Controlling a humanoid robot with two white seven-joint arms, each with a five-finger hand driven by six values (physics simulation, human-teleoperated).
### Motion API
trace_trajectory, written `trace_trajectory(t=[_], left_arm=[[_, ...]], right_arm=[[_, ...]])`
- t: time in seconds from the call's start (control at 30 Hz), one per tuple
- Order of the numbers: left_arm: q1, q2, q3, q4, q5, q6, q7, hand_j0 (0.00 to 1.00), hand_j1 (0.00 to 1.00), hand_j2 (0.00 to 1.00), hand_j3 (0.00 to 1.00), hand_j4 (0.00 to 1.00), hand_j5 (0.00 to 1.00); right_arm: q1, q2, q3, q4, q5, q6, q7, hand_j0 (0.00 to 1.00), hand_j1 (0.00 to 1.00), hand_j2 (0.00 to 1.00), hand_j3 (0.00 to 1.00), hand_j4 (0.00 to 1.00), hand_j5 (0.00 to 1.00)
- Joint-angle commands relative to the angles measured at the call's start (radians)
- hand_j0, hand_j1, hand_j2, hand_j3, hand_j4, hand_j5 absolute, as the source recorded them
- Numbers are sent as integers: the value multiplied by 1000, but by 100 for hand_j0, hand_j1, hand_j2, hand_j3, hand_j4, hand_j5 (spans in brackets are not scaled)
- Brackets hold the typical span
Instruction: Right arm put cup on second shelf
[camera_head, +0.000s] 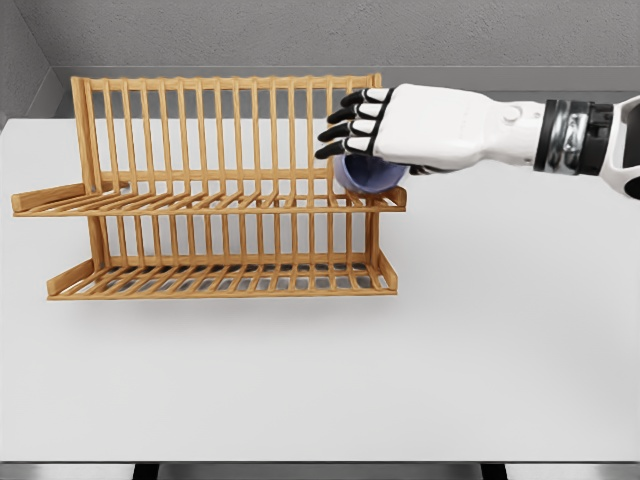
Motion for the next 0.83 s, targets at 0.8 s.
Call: trace_trajectory(t=[0.8], left_arm=[[0,0,0,0,0,0,0,100,100,100,100,100,100]], right_arm=[[466,139,-675,30,-1,-39,37,100,100,100,100,100,100]])
